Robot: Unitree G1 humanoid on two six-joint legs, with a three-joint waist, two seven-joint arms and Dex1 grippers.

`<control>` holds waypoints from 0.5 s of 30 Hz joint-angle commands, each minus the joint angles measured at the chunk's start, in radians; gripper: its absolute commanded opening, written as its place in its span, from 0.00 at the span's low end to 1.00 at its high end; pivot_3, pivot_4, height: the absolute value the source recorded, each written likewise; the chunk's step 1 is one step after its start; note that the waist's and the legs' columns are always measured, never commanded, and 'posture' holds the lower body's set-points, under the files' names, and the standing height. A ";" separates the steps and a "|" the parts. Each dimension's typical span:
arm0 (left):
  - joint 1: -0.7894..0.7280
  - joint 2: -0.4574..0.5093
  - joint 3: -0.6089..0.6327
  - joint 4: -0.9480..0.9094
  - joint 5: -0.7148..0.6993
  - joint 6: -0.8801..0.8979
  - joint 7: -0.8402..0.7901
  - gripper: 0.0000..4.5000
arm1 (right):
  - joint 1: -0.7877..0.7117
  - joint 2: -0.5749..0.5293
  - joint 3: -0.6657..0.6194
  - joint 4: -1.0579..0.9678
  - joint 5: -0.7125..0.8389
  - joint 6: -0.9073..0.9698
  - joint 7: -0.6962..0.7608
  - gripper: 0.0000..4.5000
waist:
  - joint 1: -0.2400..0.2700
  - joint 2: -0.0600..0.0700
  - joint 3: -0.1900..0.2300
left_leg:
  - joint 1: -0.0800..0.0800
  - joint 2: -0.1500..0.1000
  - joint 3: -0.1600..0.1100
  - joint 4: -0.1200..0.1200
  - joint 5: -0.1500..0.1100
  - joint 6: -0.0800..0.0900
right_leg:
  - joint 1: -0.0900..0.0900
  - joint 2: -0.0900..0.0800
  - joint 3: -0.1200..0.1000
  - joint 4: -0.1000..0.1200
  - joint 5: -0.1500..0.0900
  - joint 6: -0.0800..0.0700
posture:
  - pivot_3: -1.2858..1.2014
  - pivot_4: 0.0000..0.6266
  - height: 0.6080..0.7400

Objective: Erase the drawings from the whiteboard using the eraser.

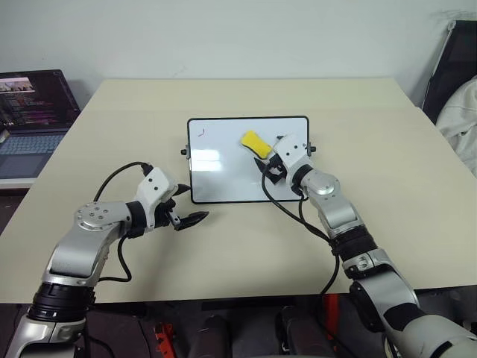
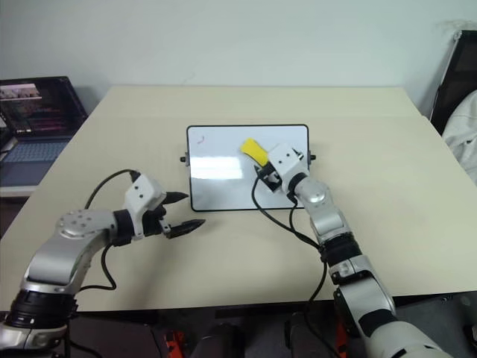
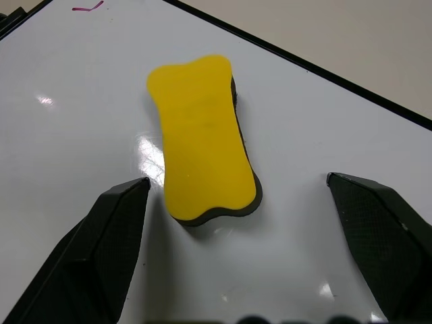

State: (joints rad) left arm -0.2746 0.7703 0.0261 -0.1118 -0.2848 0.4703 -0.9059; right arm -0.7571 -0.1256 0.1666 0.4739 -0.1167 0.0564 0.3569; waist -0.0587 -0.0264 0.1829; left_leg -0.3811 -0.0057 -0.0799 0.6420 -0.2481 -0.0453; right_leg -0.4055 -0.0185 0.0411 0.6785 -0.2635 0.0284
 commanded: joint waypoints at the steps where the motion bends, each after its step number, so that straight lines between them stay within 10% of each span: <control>1: -0.016 0.003 0.010 -0.016 0.000 -0.021 -0.003 1.00 | 0.004 0.015 -0.003 -0.025 0.016 0.010 0.005 1.00 | 0.000 0.000 0.000 | 0.000 0.000 0.000 0.000 0.000 0.000 | 0.000 0.000 0.000 0.000 0.000 0.000 | 0.52 0.24 1.00; 15: -0.080 -0.009 0.080 -0.099 -0.135 0.051 -0.003 1.00 | 0.011 0.028 -0.016 -0.029 0.041 0.005 0.001 0.96 | -0.001 0.000 0.001 | 0.000 0.000 0.000 -0.001 0.000 0.000 | 0.000 0.000 0.000 0.000 0.000 0.000 | 0.52 0.24 1.00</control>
State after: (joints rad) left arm -0.3468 0.7433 0.0918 -0.1976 -0.4234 0.5249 -0.9102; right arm -0.7489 -0.1003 0.1679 0.4669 -0.0926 0.0598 0.3641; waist -0.0600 -0.0266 0.1836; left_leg -0.3815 -0.0059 -0.0798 0.6410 -0.2481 -0.0454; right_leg -0.4058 -0.0183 0.0409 0.6781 -0.2635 0.0285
